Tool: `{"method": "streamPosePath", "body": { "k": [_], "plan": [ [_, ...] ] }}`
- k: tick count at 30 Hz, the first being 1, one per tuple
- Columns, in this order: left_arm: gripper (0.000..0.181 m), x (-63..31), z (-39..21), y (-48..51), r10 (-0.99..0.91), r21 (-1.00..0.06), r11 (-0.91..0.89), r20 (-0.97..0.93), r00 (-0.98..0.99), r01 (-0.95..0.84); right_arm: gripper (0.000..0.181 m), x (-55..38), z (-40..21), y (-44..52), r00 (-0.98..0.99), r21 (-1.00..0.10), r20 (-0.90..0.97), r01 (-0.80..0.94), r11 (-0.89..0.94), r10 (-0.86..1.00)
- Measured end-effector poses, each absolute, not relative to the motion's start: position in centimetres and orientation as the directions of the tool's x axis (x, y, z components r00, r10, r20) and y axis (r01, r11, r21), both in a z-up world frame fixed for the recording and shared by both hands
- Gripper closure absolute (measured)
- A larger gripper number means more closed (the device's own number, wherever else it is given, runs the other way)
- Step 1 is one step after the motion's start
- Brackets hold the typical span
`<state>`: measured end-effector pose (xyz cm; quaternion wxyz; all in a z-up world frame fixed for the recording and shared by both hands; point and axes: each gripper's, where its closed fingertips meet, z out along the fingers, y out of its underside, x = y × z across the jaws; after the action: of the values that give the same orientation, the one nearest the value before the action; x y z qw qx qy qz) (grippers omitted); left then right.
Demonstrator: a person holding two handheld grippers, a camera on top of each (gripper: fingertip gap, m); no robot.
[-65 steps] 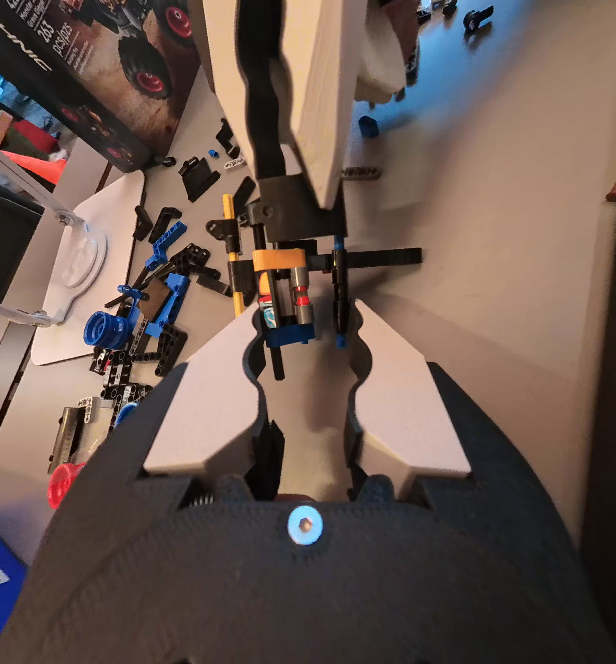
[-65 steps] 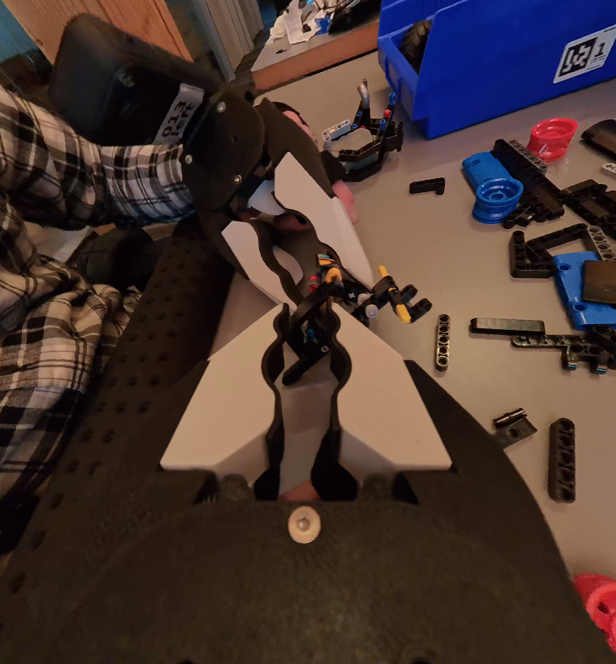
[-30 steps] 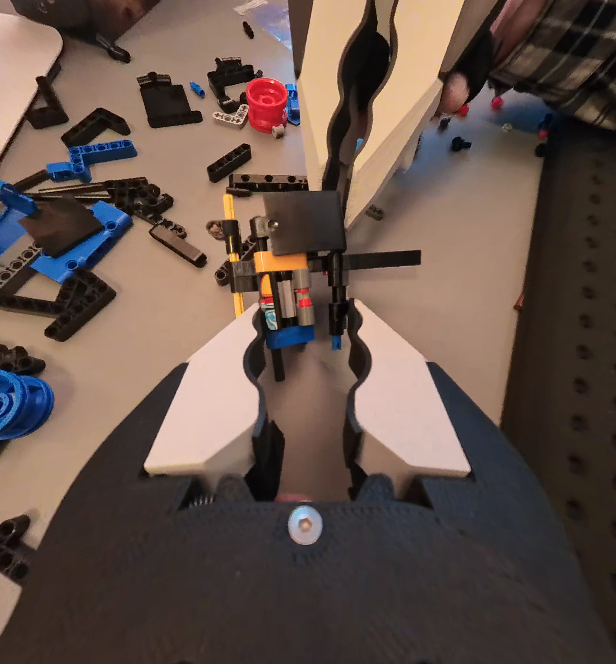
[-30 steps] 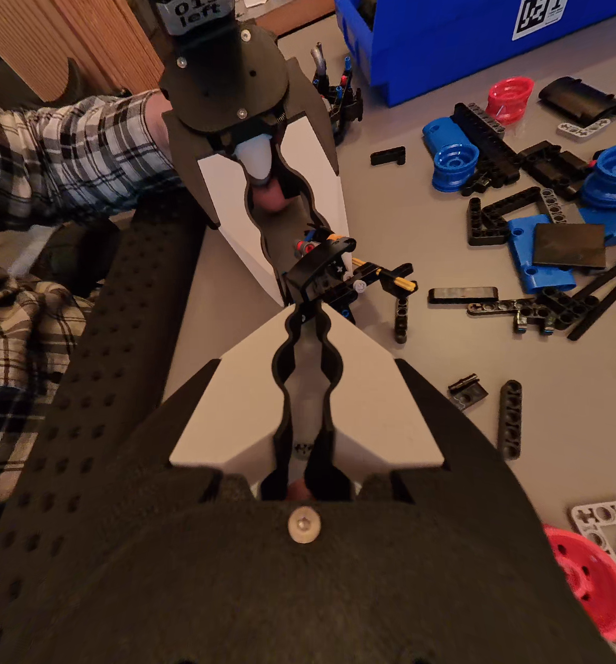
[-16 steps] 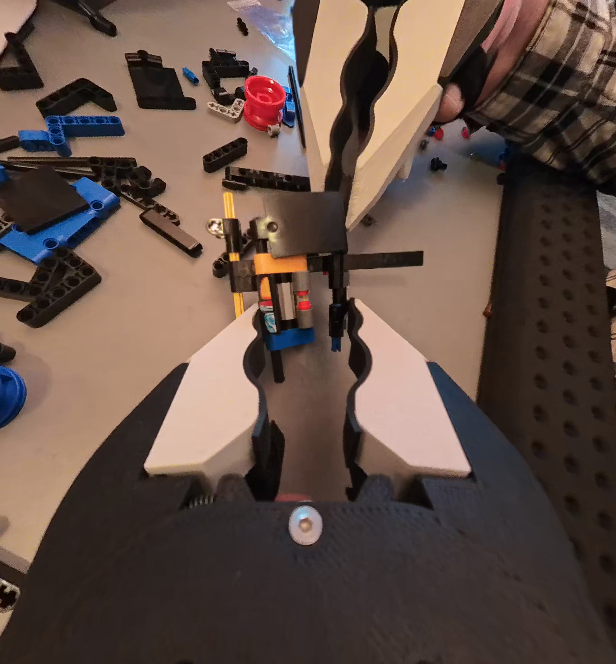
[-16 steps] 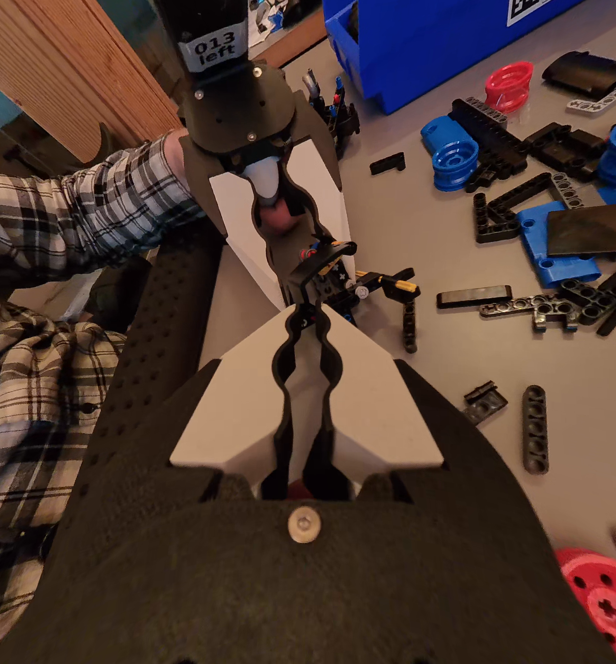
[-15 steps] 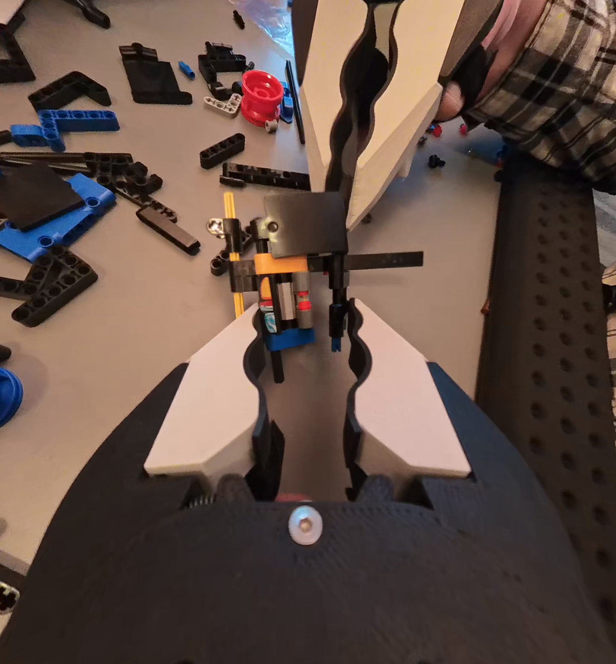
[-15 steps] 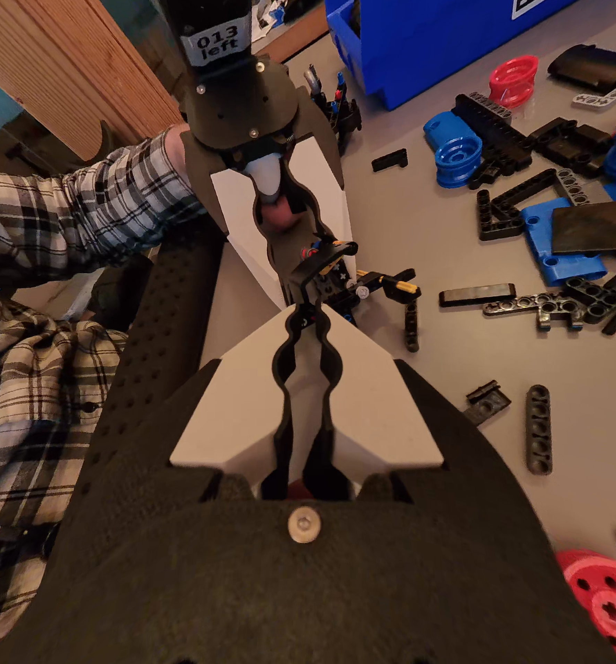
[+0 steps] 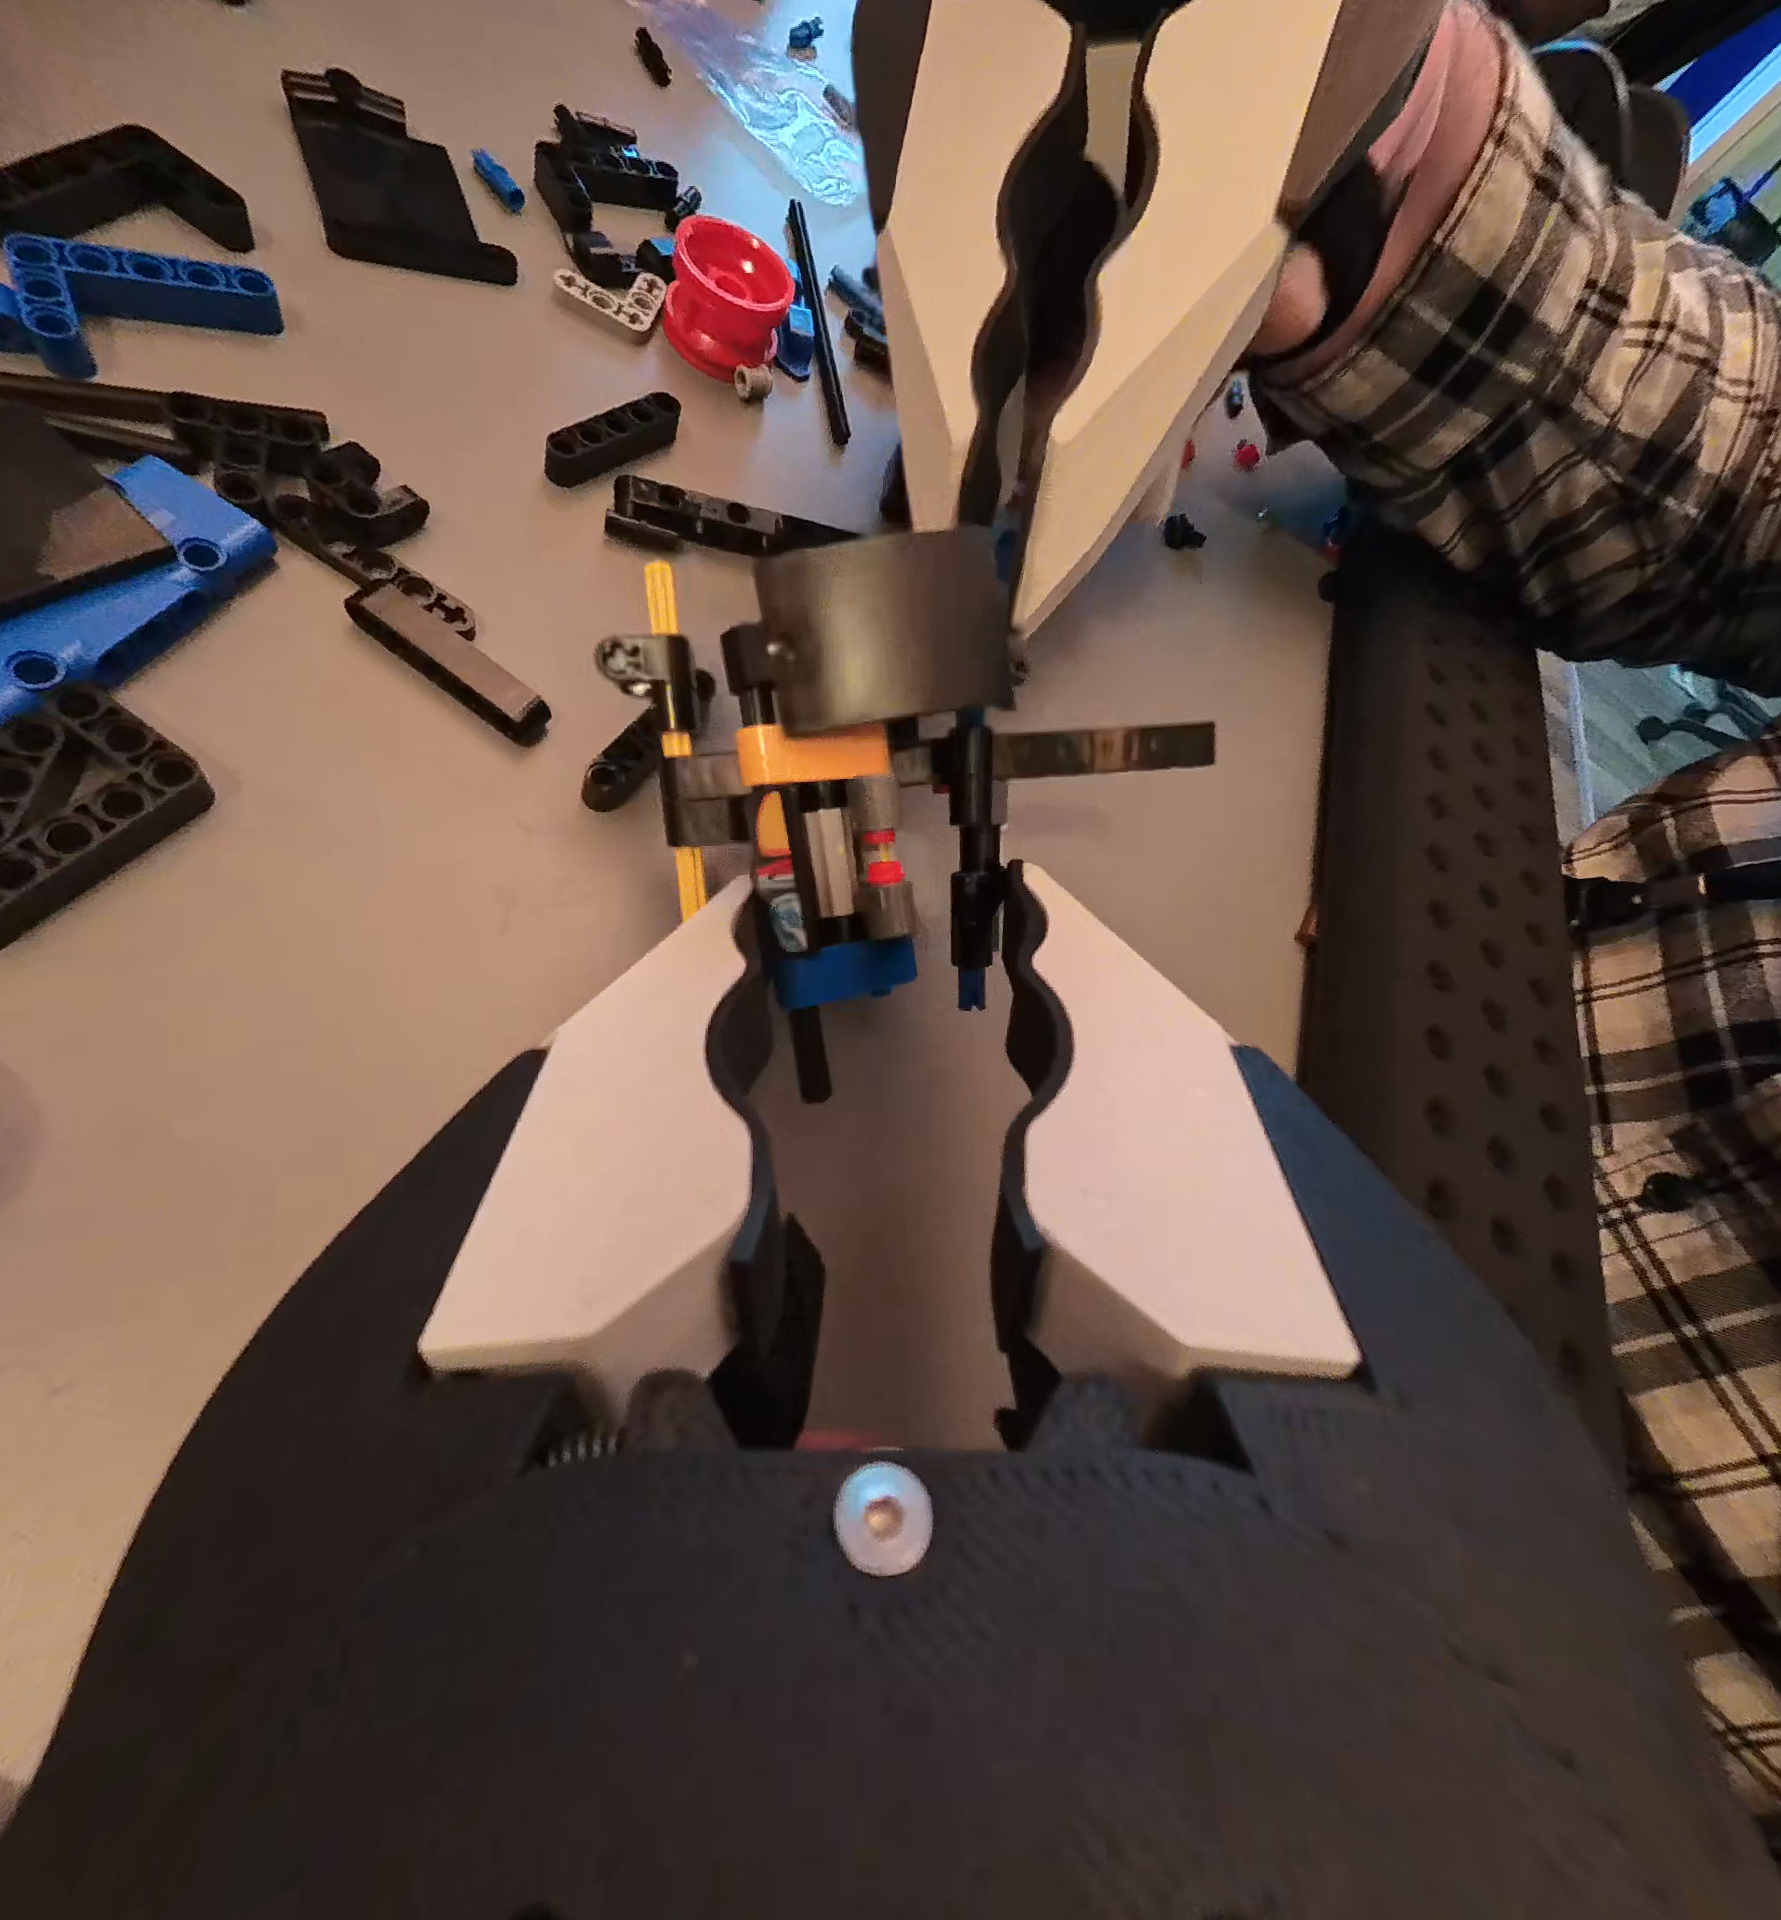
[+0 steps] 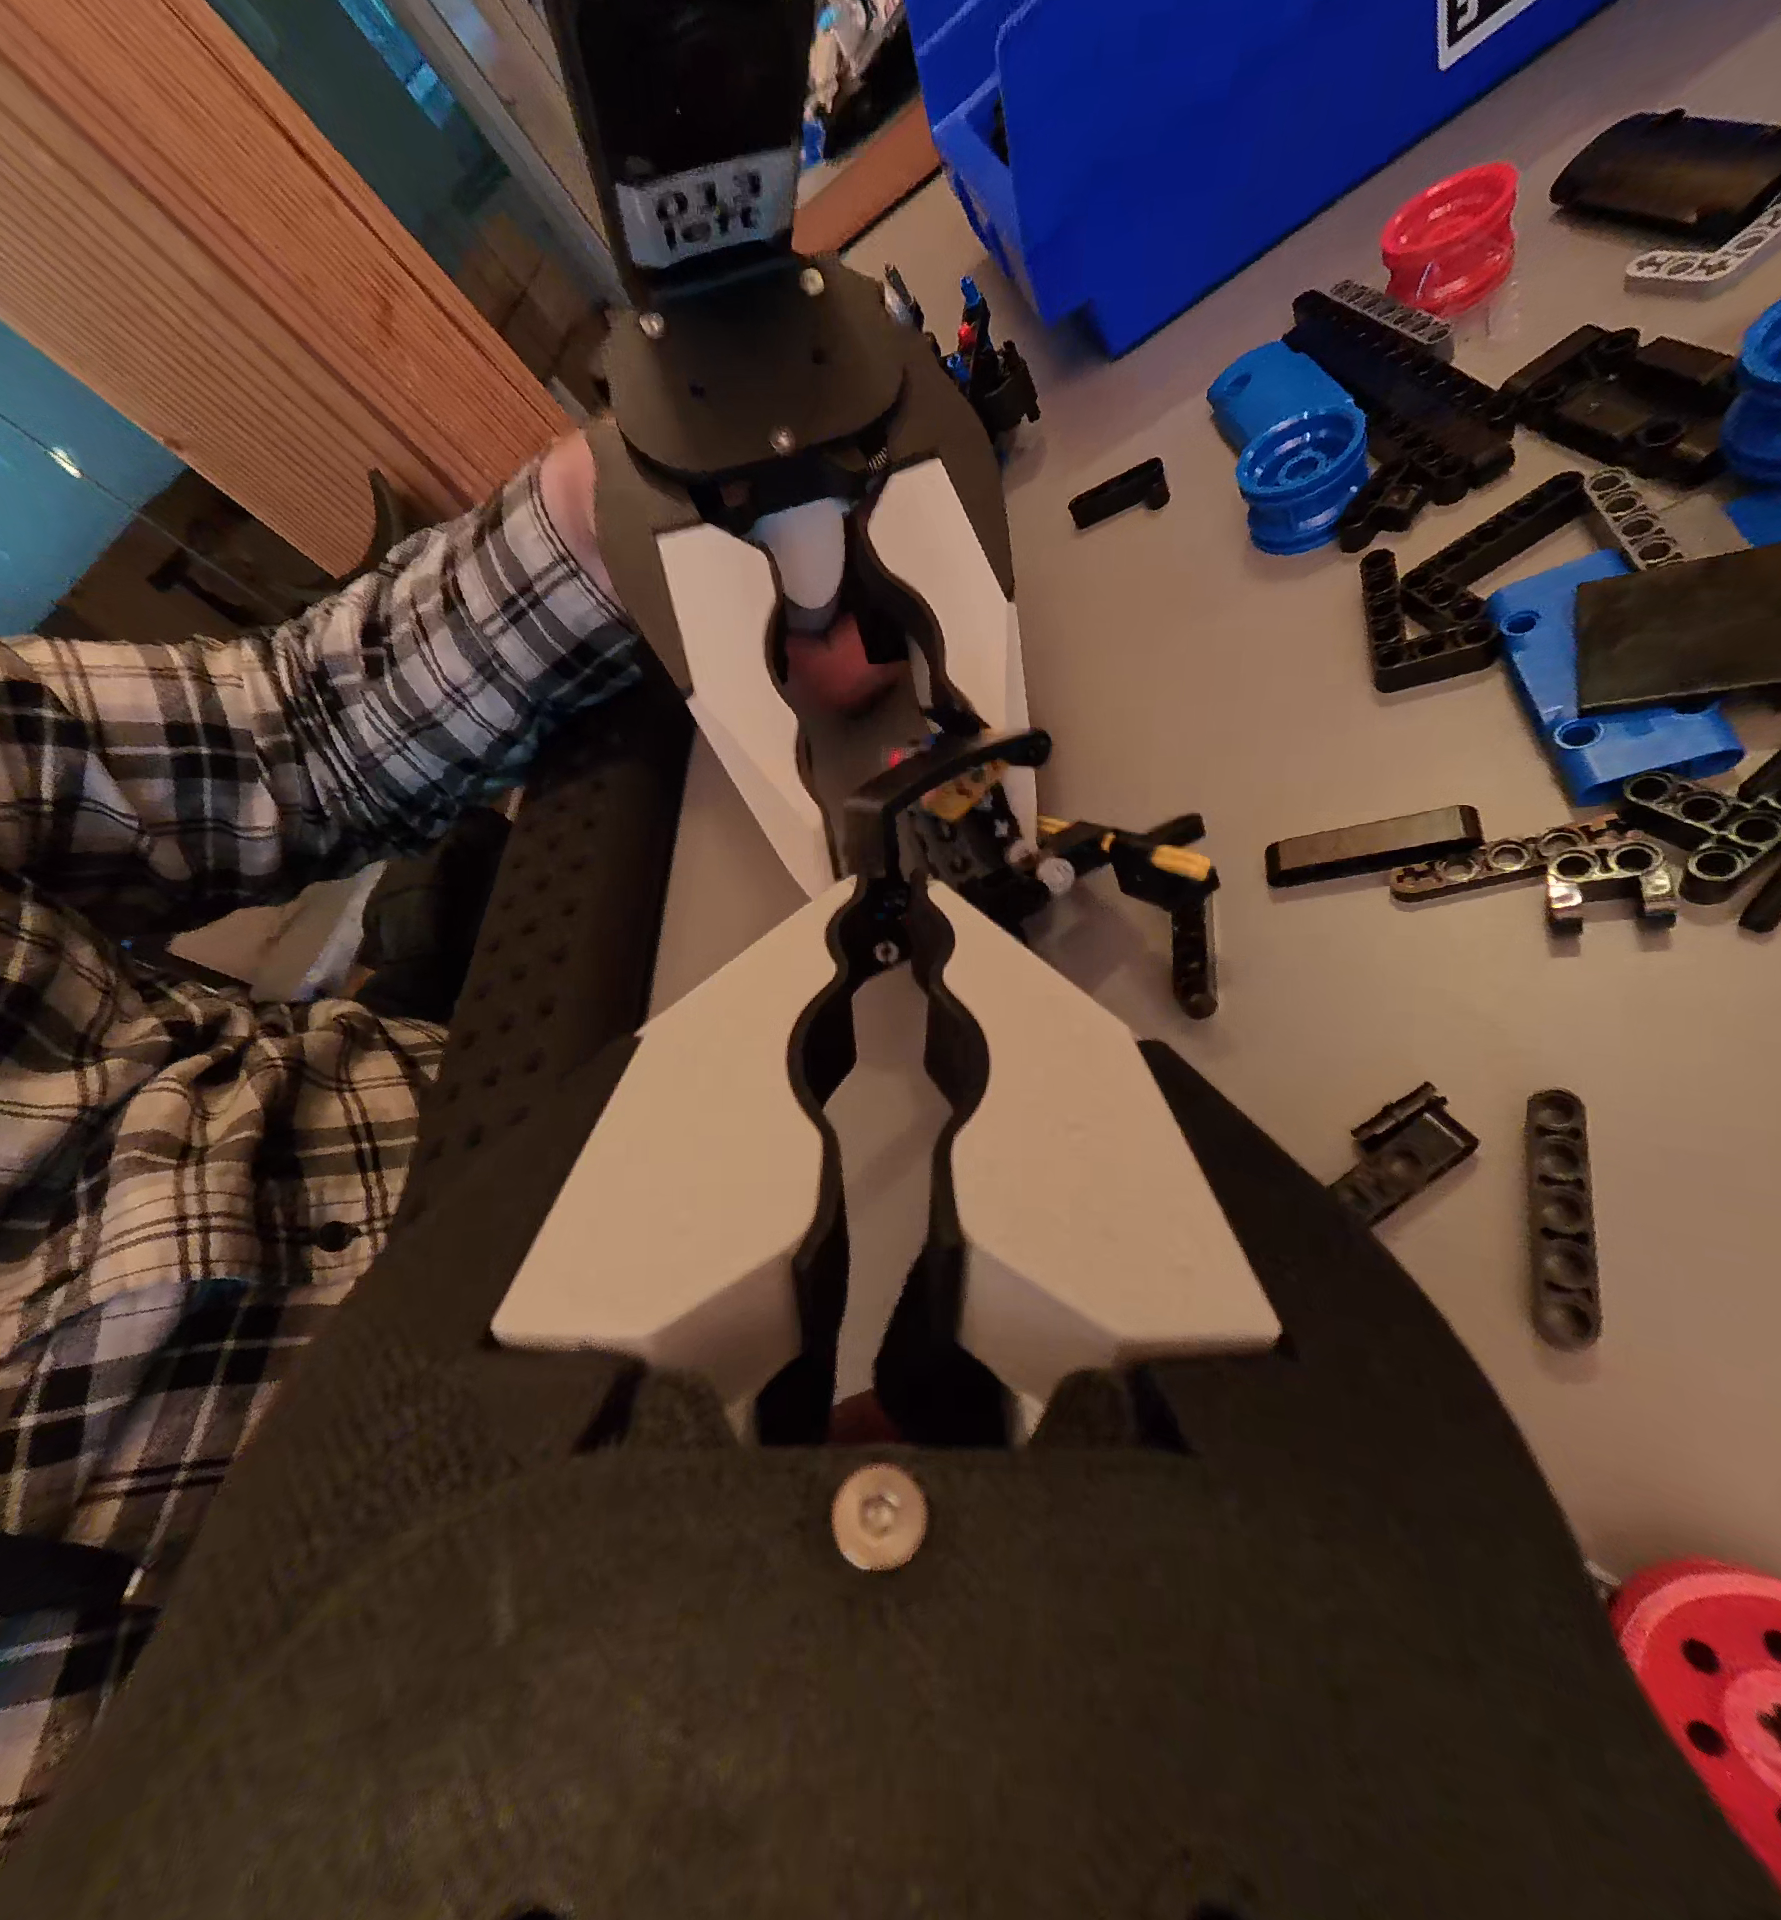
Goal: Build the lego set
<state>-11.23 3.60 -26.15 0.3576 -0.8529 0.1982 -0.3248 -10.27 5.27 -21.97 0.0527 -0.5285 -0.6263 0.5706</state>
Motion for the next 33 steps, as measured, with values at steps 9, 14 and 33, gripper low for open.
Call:
{"method": "streamPosePath", "body": {
  "k": [9, 14, 33],
  "plan": [
    [0.141, -11.0, -26.0, 3.7, -0.572, -0.737, -0.669, 0.427, 0.700, -0.098, 0.179, -10.2, -22.3, 5.5, -0.437, -0.783, -0.495, 0.600, -0.167, 0.751],
    [0.141, -11.1, -26.1, 3.8, -0.568, -0.736, -0.670, 0.423, 0.706, -0.098, 0.179, -10.4, -22.3, 5.9, -0.427, -0.793, -0.476, 0.587, -0.164, 0.769],
    [0.135, -11.8, -27.2, 4.5, -0.546, -0.731, -0.662, 0.318, 0.775, -0.166, 0.180, -10.9, -23.1, 5.8, -0.427, -0.807, -0.416, 0.581, -0.109, 0.803]
  ]
}}
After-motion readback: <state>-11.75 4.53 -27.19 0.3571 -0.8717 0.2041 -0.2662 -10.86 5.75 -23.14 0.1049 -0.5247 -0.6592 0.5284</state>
